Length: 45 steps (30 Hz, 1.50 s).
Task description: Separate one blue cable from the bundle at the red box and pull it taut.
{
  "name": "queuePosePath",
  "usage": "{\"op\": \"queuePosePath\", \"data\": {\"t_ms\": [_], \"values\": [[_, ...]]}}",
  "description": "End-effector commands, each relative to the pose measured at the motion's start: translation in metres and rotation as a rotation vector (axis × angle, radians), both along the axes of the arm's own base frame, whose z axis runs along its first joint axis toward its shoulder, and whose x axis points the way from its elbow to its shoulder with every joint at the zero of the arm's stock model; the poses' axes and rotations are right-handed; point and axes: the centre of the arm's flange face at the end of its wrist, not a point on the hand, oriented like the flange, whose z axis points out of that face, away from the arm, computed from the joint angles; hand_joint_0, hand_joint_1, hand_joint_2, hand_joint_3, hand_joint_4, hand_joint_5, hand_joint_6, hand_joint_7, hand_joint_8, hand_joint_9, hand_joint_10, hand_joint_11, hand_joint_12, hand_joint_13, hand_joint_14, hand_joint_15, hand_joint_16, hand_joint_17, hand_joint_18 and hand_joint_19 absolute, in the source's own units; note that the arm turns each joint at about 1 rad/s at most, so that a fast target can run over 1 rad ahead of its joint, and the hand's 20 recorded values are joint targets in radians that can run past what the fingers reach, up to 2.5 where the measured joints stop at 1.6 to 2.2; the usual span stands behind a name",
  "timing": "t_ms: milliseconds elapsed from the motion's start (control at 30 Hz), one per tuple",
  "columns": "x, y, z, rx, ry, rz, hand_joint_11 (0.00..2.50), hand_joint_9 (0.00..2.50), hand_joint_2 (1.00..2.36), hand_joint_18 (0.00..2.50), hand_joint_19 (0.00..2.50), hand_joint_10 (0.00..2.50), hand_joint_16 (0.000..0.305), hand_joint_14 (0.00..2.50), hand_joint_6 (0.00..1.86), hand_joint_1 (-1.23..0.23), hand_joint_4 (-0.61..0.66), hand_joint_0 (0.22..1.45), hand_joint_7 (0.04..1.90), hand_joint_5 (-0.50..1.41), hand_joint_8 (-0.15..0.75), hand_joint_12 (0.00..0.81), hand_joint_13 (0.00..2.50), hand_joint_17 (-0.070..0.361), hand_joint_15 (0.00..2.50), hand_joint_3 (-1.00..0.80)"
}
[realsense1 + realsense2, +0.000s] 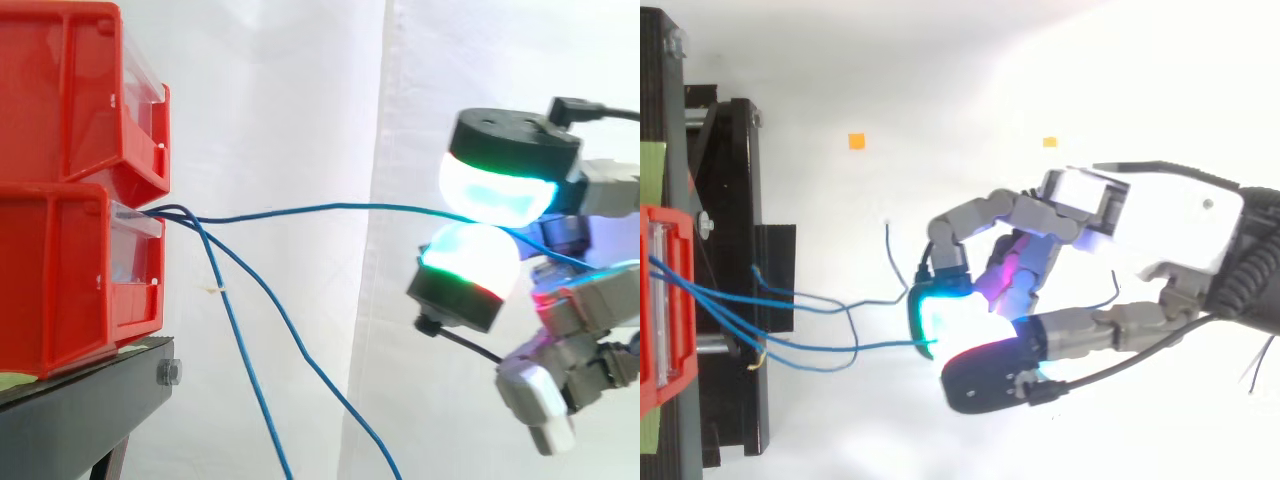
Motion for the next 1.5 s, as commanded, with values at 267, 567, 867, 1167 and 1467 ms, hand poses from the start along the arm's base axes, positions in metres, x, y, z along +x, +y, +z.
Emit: {"op": "queuePosePath", "data": {"t_ms": [267, 567, 867, 1167, 1467], "values": [[-0.0075, 0.0013, -0.0056, -0.038, 0.031, 0.007, 1.33, 1.46, 1.03, 0.81, 0.76, 0.04, 0.057, 0.03, 0.88, -0.76, -0.15, 0.59, 1.41, -0.11, 0.301, 0.396, 1.08, 0.127, 0.78, 0.01], [-0.0076, 0.0010, -0.0056, -0.049, 0.034, 0.005, 1.26, 1.46, 1.03, 0.81, 0.75, 0.03, 0.058, 0.03, 0.88, -0.76, -0.16, 0.59, 1.40, -0.10, 0.308, 0.401, 1.09, 0.130, 0.77, 0.01], [-0.0077, 0.0009, -0.0046, -0.048, 0.032, 0.005, 1.27, 1.46, 1.03, 0.81, 0.74, 0.04, 0.058, 0.03, 0.88, -0.76, -0.16, 0.59, 1.38, -0.10, 0.308, 0.397, 1.08, 0.130, 0.77, 0.01], [-0.0076, 0.0010, -0.0056, -0.049, 0.034, 0.005, 1.26, 1.46, 1.03, 0.81, 0.73, 0.03, 0.058, 0.03, 0.88, -0.76, -0.16, 0.60, 1.37, -0.10, 0.313, 0.397, 1.09, 0.130, 0.77, 0.00], [-0.0077, 0.0009, -0.0046, -0.048, 0.032, 0.005, 1.24, 1.44, 1.03, 0.79, 0.74, 0.03, 0.057, 0.03, 0.88, -0.76, -0.16, 0.59, 1.37, -0.10, 0.311, 0.392, 1.08, 0.129, 0.76, 0.00]]}}
